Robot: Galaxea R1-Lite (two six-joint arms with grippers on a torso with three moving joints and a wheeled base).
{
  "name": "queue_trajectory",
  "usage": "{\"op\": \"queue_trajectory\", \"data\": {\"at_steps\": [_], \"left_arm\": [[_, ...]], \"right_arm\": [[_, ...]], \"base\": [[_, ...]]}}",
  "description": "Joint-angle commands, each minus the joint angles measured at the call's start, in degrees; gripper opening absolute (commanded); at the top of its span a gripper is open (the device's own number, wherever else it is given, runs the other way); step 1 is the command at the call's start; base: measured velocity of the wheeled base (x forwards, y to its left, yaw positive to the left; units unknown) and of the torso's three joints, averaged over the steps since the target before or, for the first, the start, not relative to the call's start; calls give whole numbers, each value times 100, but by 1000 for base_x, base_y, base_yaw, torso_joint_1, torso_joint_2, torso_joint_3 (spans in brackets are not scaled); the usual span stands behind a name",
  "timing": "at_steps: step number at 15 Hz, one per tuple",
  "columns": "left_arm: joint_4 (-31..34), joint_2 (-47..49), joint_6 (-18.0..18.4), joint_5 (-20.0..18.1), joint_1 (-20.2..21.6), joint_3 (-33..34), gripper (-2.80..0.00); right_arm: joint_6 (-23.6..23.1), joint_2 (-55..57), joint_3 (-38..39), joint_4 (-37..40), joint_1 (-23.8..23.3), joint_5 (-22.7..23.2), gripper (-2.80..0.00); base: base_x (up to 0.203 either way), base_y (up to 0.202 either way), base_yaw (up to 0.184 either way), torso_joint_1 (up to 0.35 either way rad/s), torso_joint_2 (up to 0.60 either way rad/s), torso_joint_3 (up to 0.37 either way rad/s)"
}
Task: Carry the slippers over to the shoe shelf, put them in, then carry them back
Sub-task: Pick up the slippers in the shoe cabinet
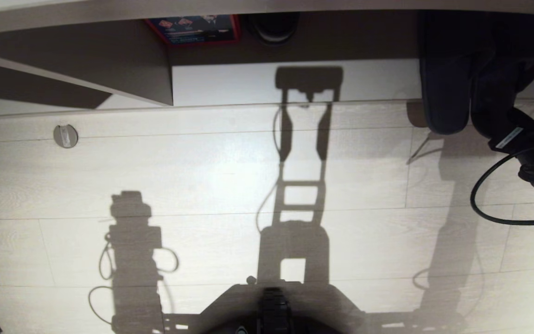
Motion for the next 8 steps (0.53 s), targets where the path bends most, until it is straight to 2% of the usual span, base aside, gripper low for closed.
{"op": "queue_trajectory", "data": {"at_steps": [1,4,5,8], "left_arm": [[-4,-2,-3,2,1,0,-280],[-4,-2,-3,2,1,0,-280],[-4,-2,-3,2,1,0,-280],[-4,-2,-3,2,1,0,-280]], "right_arm": [[0,11,-39,-45,-1,-3,-280],[-9,68,-153,-34,-1,6,-280],[-23,102,-175,-23,3,6,0],[-3,108,-217,-28,0,6,0]], "base": [[0,0,0,0,0,0],[0,0,0,0,0,0],[0,0,0,0,0,0],[0,0,0,0,0,0]]}}
